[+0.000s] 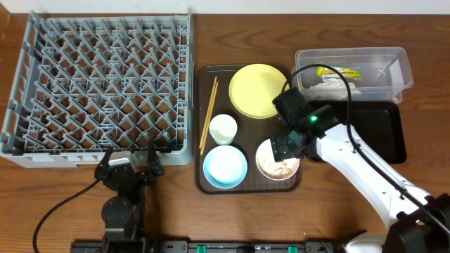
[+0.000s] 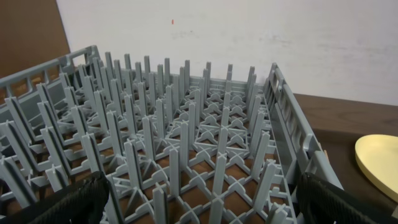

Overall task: Sort waste into correct bins and load items into the dishwasher
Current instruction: 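Move right gripper to pink bowl and grasp its rim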

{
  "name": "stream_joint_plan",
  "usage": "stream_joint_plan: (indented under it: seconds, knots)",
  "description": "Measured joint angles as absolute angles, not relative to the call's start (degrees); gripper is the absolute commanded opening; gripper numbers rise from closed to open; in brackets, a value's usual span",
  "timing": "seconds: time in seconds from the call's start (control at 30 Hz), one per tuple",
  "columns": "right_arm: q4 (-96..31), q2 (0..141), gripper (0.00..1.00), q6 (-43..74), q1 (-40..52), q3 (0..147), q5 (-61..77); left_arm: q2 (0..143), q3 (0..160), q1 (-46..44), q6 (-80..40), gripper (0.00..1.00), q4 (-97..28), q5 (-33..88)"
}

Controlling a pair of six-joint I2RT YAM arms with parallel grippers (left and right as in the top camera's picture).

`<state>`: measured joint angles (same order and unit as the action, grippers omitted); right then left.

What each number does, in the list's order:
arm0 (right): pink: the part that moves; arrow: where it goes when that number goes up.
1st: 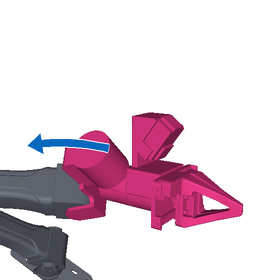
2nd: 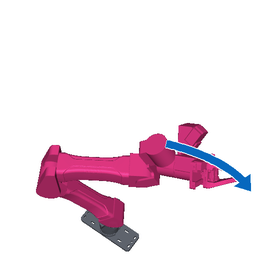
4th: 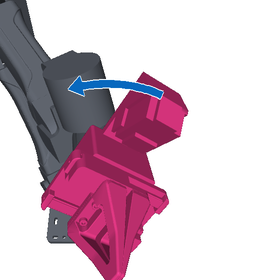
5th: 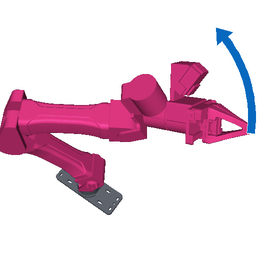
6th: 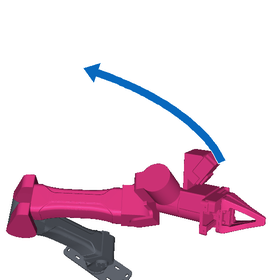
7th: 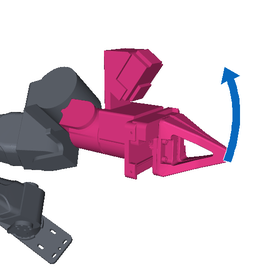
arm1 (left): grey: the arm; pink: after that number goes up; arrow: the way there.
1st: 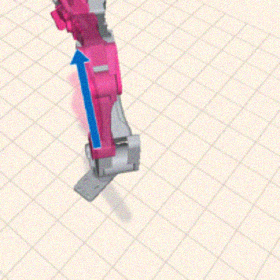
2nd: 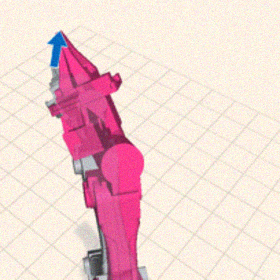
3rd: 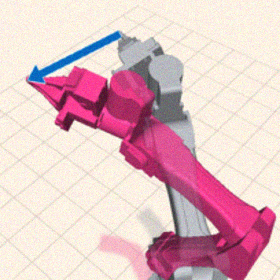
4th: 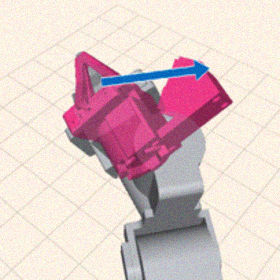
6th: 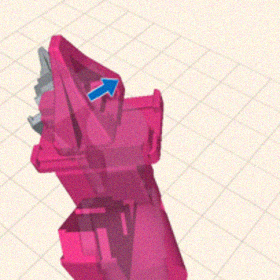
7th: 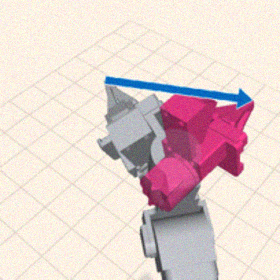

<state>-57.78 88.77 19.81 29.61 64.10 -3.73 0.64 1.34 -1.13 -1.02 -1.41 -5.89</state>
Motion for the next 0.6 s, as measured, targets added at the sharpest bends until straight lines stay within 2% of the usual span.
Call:
stream_joint_plan:
  seconds: [0.4, 0.6]
  knots:
    - [-55.55, 88.77, 0.64, 19.73, 29.61, 63.77, -7.64, 0.64, 1.34, -1.13, -1.02, 0.97, -1.41, -5.89]
    - [-54.04, 88.77, 0.68, 18.2, 29.61, 62.92, -7.2, 0.64, 1.34, -1.13, -1.02, 0.97, -1.41, -5.89]
